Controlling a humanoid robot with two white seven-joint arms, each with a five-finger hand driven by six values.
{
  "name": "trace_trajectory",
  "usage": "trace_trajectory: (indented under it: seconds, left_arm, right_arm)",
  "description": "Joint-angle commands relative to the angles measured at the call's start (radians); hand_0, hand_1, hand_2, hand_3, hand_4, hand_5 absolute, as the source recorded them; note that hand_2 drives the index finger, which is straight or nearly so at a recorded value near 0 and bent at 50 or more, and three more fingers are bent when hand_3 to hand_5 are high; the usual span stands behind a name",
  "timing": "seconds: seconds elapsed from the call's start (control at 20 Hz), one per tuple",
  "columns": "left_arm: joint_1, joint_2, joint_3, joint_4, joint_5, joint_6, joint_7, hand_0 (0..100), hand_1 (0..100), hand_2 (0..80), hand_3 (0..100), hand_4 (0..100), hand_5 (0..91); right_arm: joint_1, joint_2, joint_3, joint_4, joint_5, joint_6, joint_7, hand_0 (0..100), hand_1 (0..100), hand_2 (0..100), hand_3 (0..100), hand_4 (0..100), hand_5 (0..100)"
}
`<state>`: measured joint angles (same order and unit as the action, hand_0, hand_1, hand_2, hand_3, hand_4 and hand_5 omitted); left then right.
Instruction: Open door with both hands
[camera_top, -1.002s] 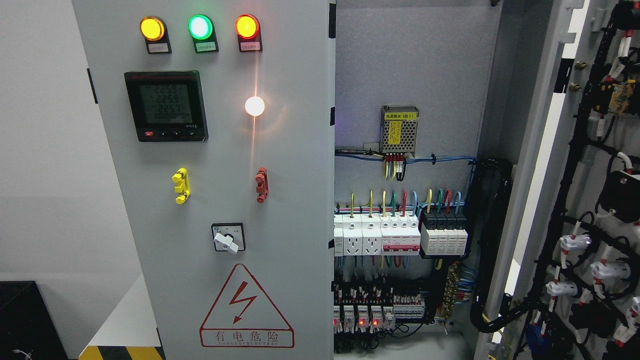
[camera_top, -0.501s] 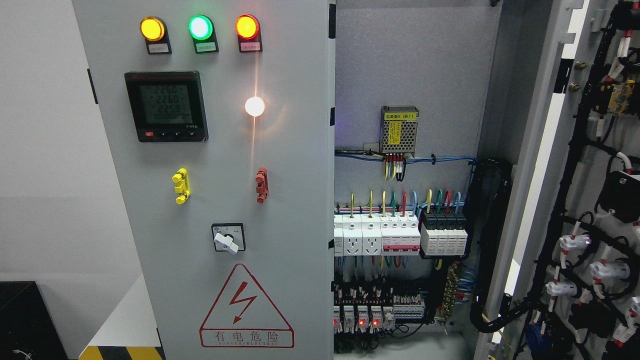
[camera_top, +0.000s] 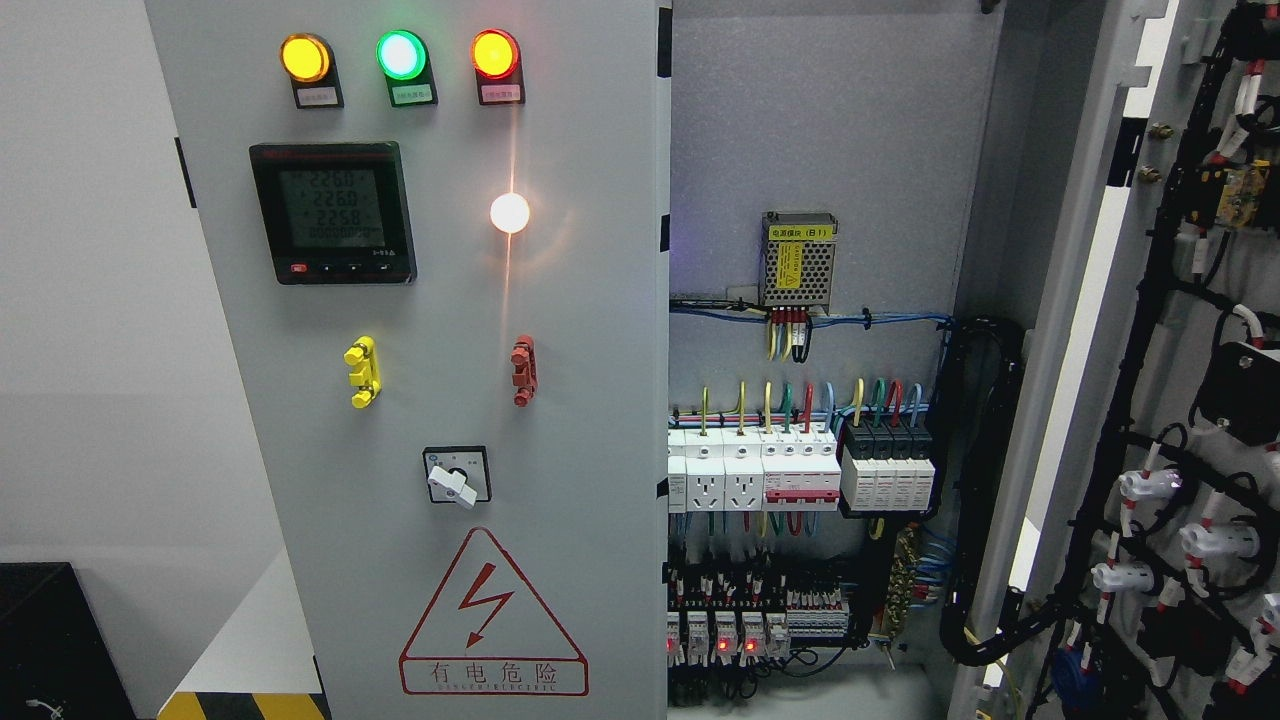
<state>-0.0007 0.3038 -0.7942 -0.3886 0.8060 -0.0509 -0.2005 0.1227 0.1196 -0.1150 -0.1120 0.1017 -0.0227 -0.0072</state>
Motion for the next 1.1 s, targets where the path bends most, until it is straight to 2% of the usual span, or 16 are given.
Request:
trace_trajectory:
  seconds: [0.0,0.15,0.25,0.35,0.45,1.05]
  left_arm:
    - [0.002,-0.183,0.286,0.356,-0.224,0.009,0.007,0,0,0.0,0,0,0.0]
    - [0.005,-0.222,0.482,0.401,-0.411,0.009,0.007,0,0,0.0,0,0,0.0]
    - [0.005,-0.235,0.571,0.441,-0.545,0.006,0.007,0,0,0.0,0,0,0.0]
    - [0.005,-0.25,0.648,0.453,-0.614,0.005,0.007,0,0,0.0,0,0,0.0]
    - [0.007,-0.255,0.676,0.454,-0.63,0.005,0.009,0,0,0.0,0,0,0.0]
    - [0.045,-0.27,0.698,0.459,-0.628,0.009,0.016,0,0,0.0,0,0,0.0]
  right_arm:
    - [0.0,0.0,0.0,0.0,-0.001,0.0,0.0,19,0,0,0,0,0]
    - [0.0,0.0,0.0,0.0,0.001,0.0,0.0,19,0,0,0,0,0]
    - [0.0,0.0,0.0,0.0,-0.001,0.0,0.0,19,0,0,0,0,0]
    - [0.0,0.0,0.0,0.0,0.001,0.0,0.0,19,0,0,0,0,0]
    - [0.0,0.0,0.0,0.0,0.001,0.0,0.0,19,0,0,0,0,0]
    - [0.0,0.0,0.0,0.0,0.0,0.0,0.0,19,0,0,0,0,0]
